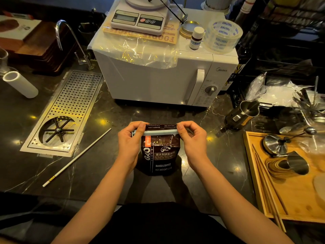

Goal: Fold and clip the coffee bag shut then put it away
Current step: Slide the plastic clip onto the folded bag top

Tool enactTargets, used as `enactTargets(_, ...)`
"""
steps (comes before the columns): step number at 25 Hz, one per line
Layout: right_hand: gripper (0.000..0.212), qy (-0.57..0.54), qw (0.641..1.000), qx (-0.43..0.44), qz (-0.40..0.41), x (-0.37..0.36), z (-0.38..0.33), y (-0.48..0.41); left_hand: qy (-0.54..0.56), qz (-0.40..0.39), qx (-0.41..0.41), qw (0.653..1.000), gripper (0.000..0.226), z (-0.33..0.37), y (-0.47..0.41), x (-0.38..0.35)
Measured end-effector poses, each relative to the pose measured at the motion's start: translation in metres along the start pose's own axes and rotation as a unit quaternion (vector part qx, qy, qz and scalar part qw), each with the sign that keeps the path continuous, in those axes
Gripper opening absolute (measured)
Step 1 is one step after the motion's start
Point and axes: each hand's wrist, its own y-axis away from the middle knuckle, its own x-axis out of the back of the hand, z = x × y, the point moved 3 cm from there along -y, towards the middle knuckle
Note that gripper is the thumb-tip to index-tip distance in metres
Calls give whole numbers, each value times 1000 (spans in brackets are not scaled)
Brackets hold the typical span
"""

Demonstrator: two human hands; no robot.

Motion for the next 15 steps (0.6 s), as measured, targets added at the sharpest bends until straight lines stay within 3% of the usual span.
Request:
enactTargets(6,12,36,999,8,-33,6,-2,0,-74,30,-31,996,16,-2,4,3)
enactTargets(11,16,45,999,22,-18,2,-3,1,29,13,23,999,16,-4,7,-1)
enactTargets(15,12,14,1000,1,5,1,0,4,-33,25,-10,999,14,-2,5,1)
